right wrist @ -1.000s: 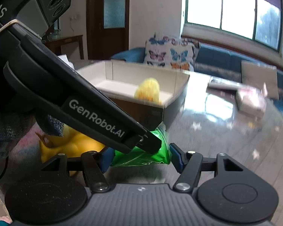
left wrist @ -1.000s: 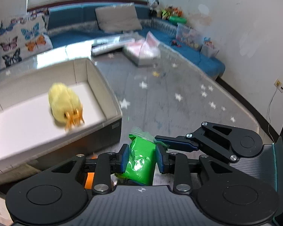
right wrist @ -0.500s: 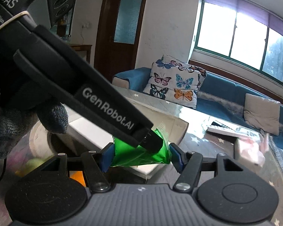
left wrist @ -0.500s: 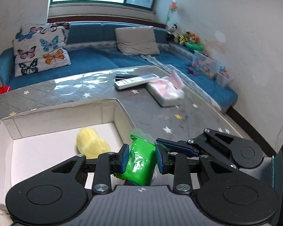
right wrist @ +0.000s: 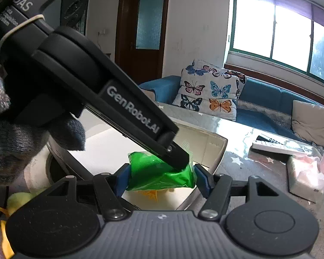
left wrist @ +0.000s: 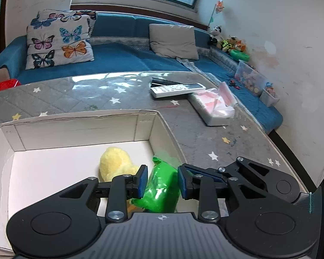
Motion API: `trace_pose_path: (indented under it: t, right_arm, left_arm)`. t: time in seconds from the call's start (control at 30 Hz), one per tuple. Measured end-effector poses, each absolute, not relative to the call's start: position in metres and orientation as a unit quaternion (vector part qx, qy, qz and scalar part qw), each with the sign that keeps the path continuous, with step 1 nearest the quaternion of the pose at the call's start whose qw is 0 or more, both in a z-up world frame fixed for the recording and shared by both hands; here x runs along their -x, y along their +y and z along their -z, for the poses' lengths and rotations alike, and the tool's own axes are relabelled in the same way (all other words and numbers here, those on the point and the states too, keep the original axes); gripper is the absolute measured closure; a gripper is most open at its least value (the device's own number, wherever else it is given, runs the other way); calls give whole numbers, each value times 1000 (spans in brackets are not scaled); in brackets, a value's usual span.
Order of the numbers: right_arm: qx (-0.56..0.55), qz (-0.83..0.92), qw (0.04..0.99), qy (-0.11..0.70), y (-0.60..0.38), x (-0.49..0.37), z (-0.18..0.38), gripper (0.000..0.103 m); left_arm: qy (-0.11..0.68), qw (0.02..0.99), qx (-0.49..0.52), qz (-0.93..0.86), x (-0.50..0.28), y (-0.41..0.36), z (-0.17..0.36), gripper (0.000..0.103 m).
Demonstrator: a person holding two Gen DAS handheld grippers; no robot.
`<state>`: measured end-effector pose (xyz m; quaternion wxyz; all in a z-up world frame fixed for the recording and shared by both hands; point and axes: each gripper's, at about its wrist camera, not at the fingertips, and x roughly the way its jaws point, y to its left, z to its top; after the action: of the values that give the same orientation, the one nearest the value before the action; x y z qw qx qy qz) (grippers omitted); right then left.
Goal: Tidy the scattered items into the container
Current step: 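Carry the green bag with both grippers and release it in the box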
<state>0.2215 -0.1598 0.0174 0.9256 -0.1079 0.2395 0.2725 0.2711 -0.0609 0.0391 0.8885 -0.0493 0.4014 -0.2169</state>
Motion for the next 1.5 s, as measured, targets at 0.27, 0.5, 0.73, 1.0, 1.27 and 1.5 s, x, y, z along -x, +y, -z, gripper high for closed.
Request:
trace_pose_path:
  t: [0.27, 0.5, 0.73, 1.0, 1.27, 1.5]
  right_arm:
    - [104, -268, 929, 235, -161, -225, -13, 38]
    - [108, -268, 930, 227, -163, -215, -19, 38]
    - [96, -280, 923, 247, -160, -212, -17, 38]
    - [61, -291, 917, 264, -163, -219, -16, 38]
    - [56, -284, 922, 255, -167, -214, -20, 37]
    - [71, -263, 928, 253, -166, -204, -21, 37]
  left_arm:
    - [400, 892, 51, 204, -266, -54, -40, 70]
    - [407, 890, 45, 201, -264, -52, -35, 69]
    - [412, 890, 45, 191, -262, -48, -34, 69]
    - [416, 890, 51, 179, -257, -40, -35, 69]
    - [415, 893, 57, 167, -249, -31, -37, 69]
    - [413, 894, 62, 161, -236, -22, -39, 69]
